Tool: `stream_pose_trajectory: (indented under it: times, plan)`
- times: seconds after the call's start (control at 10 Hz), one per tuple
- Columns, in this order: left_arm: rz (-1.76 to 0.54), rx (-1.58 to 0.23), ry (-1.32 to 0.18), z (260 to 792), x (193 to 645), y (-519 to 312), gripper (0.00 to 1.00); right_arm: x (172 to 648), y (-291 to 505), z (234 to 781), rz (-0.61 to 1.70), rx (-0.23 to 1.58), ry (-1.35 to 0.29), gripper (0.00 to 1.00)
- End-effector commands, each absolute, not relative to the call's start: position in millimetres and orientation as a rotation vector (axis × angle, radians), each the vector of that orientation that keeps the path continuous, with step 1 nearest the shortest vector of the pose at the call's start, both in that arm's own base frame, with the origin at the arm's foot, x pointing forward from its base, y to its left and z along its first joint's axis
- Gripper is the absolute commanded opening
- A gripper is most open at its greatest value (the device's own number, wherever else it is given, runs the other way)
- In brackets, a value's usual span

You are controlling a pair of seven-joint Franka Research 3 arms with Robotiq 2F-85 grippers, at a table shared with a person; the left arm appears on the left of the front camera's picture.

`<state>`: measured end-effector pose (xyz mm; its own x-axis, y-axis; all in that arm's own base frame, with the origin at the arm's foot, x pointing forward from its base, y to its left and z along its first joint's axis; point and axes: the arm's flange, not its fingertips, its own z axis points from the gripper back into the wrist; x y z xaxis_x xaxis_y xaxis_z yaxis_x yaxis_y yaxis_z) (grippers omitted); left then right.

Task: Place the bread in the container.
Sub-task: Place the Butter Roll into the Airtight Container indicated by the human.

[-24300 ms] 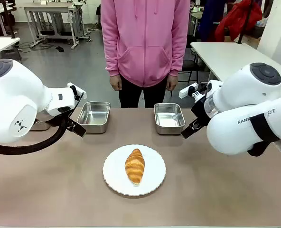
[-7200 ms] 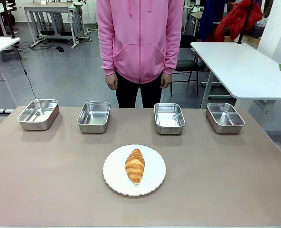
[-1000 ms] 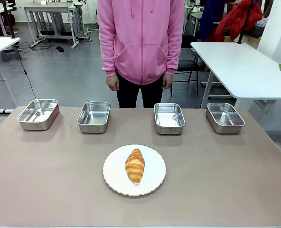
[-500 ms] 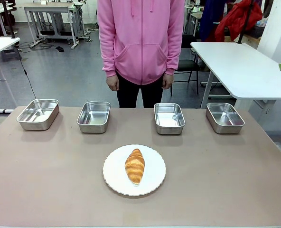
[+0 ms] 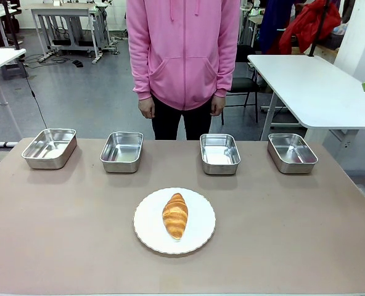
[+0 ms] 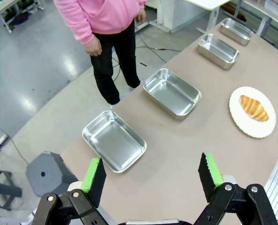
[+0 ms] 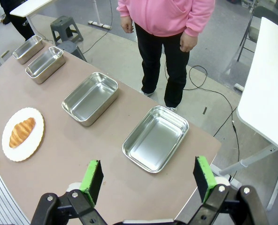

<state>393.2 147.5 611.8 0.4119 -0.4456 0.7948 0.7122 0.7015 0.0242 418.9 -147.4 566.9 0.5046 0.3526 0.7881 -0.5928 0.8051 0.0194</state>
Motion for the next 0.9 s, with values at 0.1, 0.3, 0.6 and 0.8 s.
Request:
stream_pose_trajectory:
  times: [0.1, 0.3, 0.6, 0.8]
  plan:
    - [-0.754, -0.347, -0.885, 613.0, 392.2, 146.4, 1.0, 421.6, -148.7, 566.4, 0.594, 0.318, -0.896, 1.0]
    - [-0.754, -0.347, -0.885, 613.0, 392.2, 146.4, 1.0, 421.6, -148.7, 566.4, 0.594, 0.318, -0.896, 1.0]
    - [-0.754, -0.347, -0.885, 613.0, 392.2, 146.4, 1.0, 421.6, -148.7, 566.4, 0.594, 0.318, -0.896, 1.0]
    - [-0.754, -0.347, -0.885, 613.0, 392.2, 146.4, 1.0, 421.6, -148.7, 566.4, 0.594, 0.318, -0.896, 1.0]
